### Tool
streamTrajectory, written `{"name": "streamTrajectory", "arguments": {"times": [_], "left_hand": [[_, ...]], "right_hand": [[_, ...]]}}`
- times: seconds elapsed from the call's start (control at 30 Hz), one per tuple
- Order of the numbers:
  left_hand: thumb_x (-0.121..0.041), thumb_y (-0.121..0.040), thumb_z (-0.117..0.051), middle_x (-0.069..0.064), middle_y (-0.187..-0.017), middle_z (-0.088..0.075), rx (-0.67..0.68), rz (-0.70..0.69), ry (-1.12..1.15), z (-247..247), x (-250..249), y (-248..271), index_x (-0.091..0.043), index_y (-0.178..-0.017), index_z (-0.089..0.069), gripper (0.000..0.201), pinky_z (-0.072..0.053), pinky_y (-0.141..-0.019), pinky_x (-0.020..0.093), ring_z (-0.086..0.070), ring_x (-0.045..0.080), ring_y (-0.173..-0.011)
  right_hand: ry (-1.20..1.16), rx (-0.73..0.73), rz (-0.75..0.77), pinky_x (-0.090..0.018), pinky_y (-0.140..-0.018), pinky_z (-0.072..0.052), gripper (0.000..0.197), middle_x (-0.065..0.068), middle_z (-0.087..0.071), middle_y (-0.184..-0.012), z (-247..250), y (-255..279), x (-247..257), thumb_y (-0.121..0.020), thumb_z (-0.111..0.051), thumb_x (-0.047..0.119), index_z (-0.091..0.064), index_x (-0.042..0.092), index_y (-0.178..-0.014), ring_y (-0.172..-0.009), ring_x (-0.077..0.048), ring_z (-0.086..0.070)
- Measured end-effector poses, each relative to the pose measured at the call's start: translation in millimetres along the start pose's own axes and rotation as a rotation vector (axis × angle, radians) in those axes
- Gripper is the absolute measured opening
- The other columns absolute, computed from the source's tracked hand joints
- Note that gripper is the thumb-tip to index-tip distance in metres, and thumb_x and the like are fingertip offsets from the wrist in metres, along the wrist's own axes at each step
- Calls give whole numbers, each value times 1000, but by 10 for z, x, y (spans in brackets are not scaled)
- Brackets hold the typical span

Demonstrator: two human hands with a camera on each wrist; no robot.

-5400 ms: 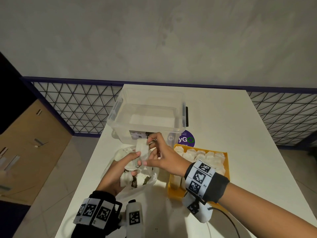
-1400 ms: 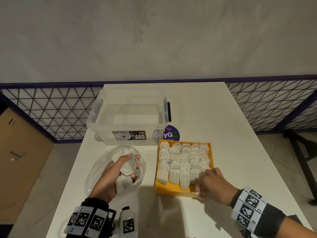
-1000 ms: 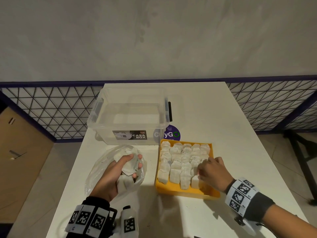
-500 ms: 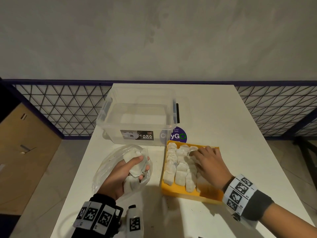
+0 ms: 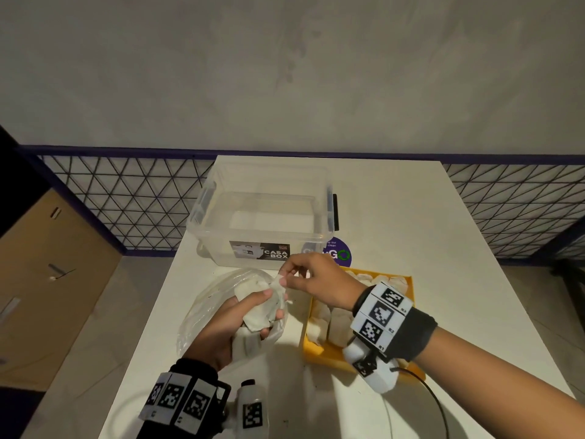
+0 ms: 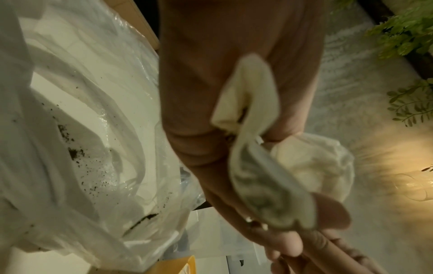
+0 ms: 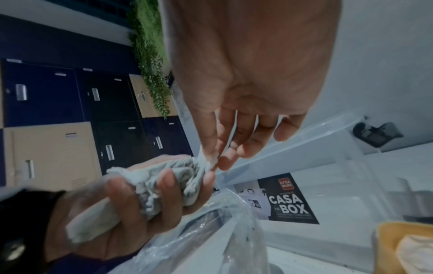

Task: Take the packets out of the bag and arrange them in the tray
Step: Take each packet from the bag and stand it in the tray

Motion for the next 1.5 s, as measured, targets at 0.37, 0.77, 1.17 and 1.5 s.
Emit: {"name": "streamTrajectory", "arguments": {"times": [0.37,0.77,1.17,1.5], "left_hand": [[-19,-94,-52,11,-71,-61,-56,26,155,89,45,30,-8,-115,-64,27,-41,-43,20,-49,13,-45],[-15,-95,-50,14,-70,-60,-92,-108,143,68,-72,61,-6,-121,-61,30,-42,-43,22,-48,17,-46],[-10,-93,-53,17,-104,-70,-145,-66,228,194,32,26,-7,-117,-63,26,-42,-42,25,-62,19,-63],[-22,-96,-46,6,-69,-59,-90,61,172,288,149,35,5,-113,-65,37,-42,-46,19,-41,14,-42]], "right_hand": [[-122,38,5,-10,-70,-39,21,6,-56,-86,47,12,59,-85,-61,6,-62,12,-105,-75,-3,-50],[-98,-3,-134,-19,-65,-43,29,0,-63,-74,81,34,33,-88,-54,46,-64,19,-84,-66,-7,-55],[92,-17,-105,-8,-64,-35,18,13,-55,-80,351,101,-80,-83,-67,9,-67,14,-100,-67,5,-45],[384,376,-296,-20,-69,-36,24,2,-54,-93,-265,320,-733,-83,-62,5,-62,10,-106,-87,-13,-47]]}}
Point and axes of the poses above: each hand's wrist, its own y-axis away from the middle knuckle, its own z-axis out of the back of the hand, x = y × z, the point moved 7 cm from there along -y, towards the middle knuckle
